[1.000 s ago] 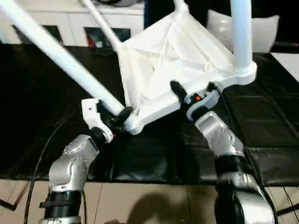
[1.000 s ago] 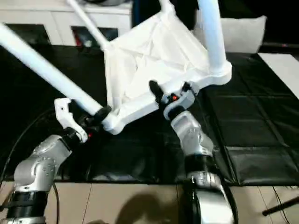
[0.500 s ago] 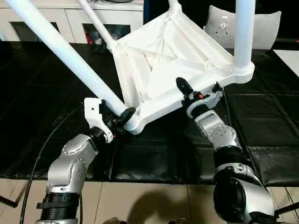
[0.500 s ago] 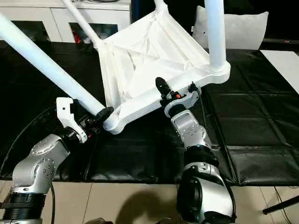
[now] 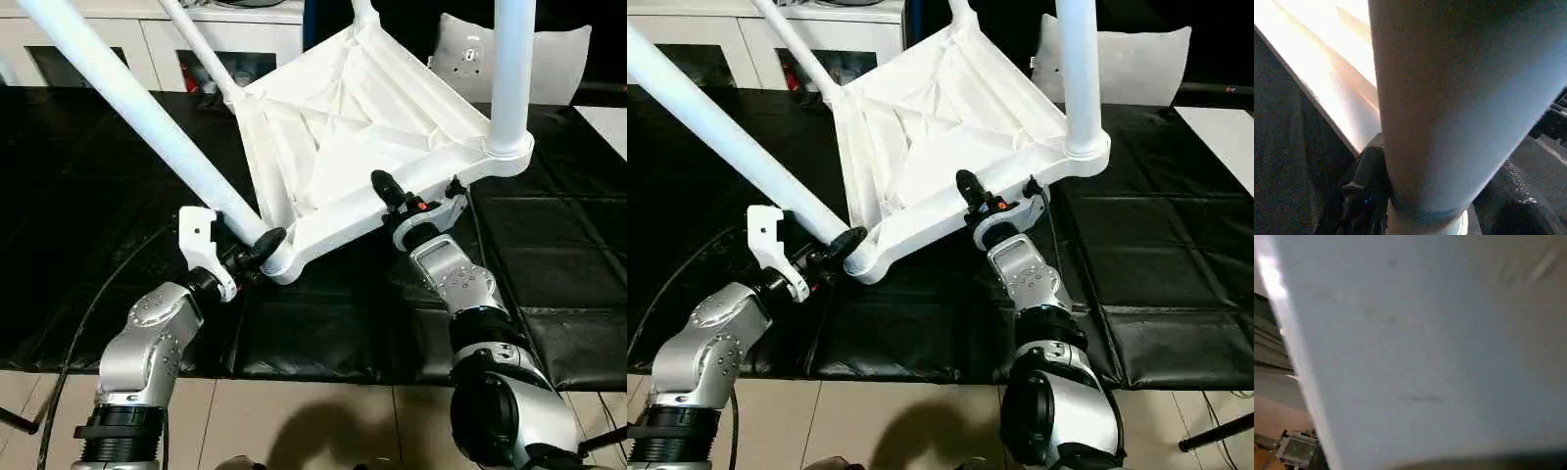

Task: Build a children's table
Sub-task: Flip table

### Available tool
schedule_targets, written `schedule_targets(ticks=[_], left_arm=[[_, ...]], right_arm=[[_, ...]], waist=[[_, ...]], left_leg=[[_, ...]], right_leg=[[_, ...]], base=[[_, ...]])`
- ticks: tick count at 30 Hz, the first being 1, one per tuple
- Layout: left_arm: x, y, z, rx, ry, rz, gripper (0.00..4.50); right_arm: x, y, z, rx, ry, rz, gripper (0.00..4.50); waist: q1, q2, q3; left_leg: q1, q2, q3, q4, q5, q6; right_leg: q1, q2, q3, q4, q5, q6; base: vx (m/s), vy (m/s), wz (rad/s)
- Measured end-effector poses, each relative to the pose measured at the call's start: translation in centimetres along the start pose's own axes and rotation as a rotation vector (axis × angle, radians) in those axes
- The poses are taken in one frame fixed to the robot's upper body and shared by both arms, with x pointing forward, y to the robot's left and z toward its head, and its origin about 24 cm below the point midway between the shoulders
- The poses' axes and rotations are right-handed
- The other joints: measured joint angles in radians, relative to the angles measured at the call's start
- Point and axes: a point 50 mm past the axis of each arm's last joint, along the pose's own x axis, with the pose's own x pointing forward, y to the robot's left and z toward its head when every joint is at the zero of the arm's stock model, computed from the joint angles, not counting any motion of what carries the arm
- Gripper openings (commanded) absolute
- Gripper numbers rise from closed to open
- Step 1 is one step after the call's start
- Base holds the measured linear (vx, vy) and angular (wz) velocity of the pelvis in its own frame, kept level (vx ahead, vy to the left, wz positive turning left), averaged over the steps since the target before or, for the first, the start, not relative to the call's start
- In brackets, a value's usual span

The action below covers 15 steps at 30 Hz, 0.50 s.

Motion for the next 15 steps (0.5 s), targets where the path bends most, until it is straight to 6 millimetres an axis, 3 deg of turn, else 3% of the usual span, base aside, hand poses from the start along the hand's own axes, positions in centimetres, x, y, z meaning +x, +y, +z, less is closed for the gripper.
schedule_targets(ticks=[15], left_arm=[[0.4,-0.9,0.9,0.003,-0.041,-0.074,2.69]], right_arm=[[0.6,0.9,2.3,-0.116,-0.071,-0.028,1.93]], waist=[[0.000,0.000,0.000]], left_leg=[[0.000,0.000,0.000,0.000,0.001,0.000]], right_leg=[[-0.001,0.000,0.000,0.002,0.000,0.000]], base=[[0.000,0.000,0.00]])
